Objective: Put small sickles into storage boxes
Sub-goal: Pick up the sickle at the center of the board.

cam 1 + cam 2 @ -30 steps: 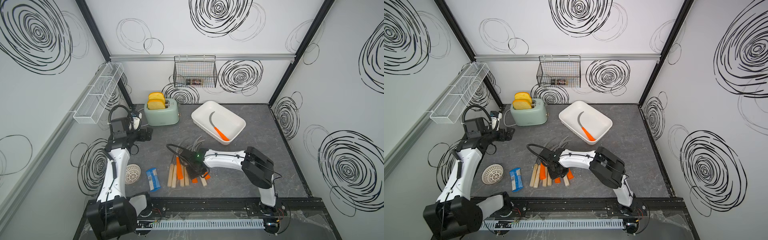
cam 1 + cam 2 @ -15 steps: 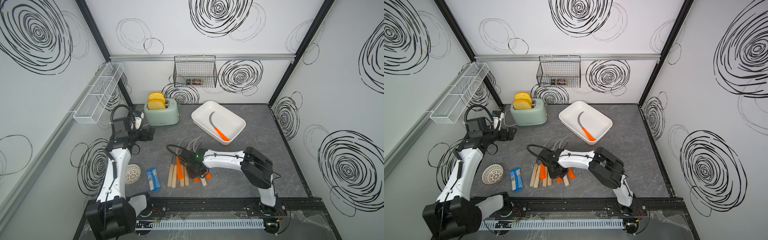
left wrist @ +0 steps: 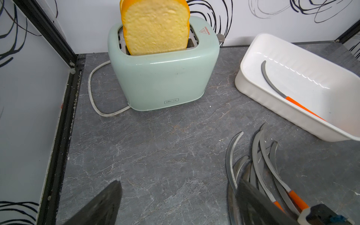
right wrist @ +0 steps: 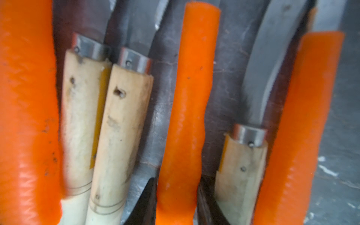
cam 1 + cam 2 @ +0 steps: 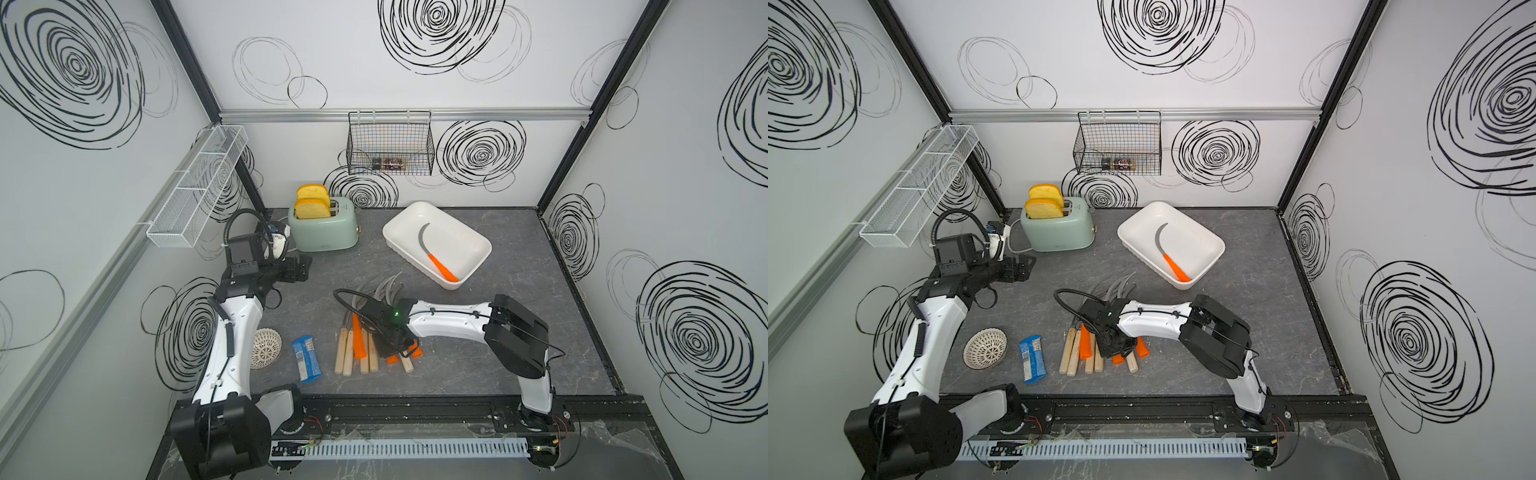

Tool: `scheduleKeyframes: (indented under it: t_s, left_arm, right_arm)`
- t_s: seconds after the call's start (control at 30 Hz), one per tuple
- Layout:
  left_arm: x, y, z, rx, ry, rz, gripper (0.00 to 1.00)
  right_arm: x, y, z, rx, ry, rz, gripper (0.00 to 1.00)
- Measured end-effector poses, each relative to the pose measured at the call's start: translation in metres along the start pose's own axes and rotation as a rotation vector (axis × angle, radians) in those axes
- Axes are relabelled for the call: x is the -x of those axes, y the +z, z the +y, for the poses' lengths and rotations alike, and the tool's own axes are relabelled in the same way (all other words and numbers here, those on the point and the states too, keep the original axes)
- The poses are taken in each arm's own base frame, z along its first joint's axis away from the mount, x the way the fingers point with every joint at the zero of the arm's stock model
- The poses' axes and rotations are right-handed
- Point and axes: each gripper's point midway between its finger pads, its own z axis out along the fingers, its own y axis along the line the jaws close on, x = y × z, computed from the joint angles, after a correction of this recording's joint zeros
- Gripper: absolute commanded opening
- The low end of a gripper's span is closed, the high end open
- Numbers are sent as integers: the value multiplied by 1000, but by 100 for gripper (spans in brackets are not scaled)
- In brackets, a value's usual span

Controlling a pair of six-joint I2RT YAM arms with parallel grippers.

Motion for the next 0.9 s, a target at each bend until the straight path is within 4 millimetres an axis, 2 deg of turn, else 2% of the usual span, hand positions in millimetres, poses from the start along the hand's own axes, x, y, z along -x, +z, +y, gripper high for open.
scheduleKeyframes:
  t_s: [0.47, 0.77, 0.9]
  left_arm:
    - [0, 2, -5, -2, 4, 4, 96]
    - [0, 2, -3, 6, 1, 6, 96]
    - [0, 2, -3, 11, 1, 7, 96]
  right_arm:
    - [1, -4, -1, 2, -29, -34, 0]
    - [7, -26, 4, 36, -44, -75, 0]
    - [7, -28, 5, 42, -51, -75, 0]
